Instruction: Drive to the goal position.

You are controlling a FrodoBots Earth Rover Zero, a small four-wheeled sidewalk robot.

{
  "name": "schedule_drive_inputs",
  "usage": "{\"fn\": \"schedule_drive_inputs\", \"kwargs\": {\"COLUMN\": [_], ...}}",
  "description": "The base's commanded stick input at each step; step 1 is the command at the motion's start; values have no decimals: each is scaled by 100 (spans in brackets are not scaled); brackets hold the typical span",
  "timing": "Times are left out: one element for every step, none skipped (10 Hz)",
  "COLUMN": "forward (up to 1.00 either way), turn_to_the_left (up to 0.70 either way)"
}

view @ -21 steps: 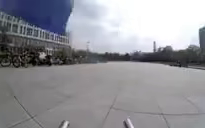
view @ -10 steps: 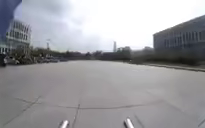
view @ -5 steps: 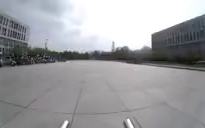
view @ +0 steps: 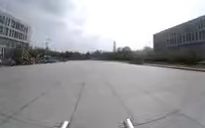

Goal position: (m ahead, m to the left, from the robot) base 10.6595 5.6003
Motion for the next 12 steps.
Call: {"fn": "schedule_drive_inputs", "kwargs": {"forward": [70,70,70,70,70,70,70,70,70,70,70,70], "turn_to_the_left": [0,0,0,0,0,0,0,0,0,0,0,0]}}
